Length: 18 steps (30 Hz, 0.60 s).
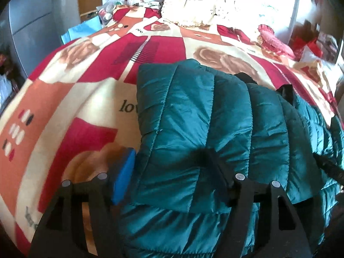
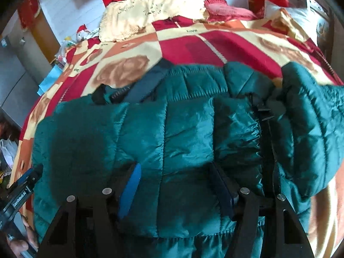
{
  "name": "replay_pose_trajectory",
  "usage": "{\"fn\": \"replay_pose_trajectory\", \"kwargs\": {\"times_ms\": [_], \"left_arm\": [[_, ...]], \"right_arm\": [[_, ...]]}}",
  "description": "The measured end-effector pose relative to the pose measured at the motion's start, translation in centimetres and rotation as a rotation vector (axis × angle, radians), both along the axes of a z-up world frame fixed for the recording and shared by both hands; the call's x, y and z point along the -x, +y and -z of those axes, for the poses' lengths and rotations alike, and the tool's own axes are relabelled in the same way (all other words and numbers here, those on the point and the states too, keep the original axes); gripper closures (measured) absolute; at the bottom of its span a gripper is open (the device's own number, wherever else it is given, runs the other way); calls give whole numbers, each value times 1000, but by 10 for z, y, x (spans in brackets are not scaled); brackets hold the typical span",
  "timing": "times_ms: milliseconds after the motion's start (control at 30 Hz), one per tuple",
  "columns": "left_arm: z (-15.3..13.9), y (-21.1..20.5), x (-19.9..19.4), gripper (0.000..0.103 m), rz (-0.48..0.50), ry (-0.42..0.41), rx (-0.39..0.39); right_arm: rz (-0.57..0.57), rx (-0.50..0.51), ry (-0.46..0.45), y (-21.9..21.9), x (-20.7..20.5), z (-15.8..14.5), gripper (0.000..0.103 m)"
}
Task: Fold large clothes
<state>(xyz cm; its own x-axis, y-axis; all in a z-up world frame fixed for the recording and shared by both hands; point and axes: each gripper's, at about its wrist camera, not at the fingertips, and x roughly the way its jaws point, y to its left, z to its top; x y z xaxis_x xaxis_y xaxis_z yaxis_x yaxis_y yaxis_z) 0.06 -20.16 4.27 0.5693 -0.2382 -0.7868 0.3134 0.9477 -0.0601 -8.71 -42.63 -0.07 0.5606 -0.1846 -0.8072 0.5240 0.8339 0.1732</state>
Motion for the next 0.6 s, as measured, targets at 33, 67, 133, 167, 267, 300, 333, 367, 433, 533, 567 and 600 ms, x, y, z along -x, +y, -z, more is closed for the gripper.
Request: {"fn": "replay_pose_trajectory", "kwargs": {"times_ms": [33,67,133,167,267,300,333,367,433,533,567,600], "left_arm": [[2,2,-1,31,-9,9,15],[4,5,-3,31,-14,22,34],[6,7,-5,31,-20,37,57],[6,7,-5,31,-22,37,62],[5,4,-1,31,-21,19,43],[5,3,-1,31,-19,15,35],[4,3,0,31,-17,11,27],[4,3,1,31,-15,8,24],[5,3,2,31,-13,6,23],[5,3,4,31,-15,9,26],[5,3,5,31,-15,8,25],[5,3,4,30,-16,6,23]], "right_arm": [[-5,9,4,2,0,1,38],[-11,18,10,3,-1,2,38],[-20,23,-3,3,-1,2,36],[-22,21,-16,3,1,3,35],[-33,15,-43,4,4,2,31],[-35,12,-39,3,4,1,31],[-35,13,-27,5,3,0,31],[-29,20,-12,6,3,-3,32],[-16,53,-9,14,9,-14,32],[-5,78,-48,22,23,-29,32],[-1,78,-54,22,27,-32,32],[3,72,-57,21,31,-33,32]]}}
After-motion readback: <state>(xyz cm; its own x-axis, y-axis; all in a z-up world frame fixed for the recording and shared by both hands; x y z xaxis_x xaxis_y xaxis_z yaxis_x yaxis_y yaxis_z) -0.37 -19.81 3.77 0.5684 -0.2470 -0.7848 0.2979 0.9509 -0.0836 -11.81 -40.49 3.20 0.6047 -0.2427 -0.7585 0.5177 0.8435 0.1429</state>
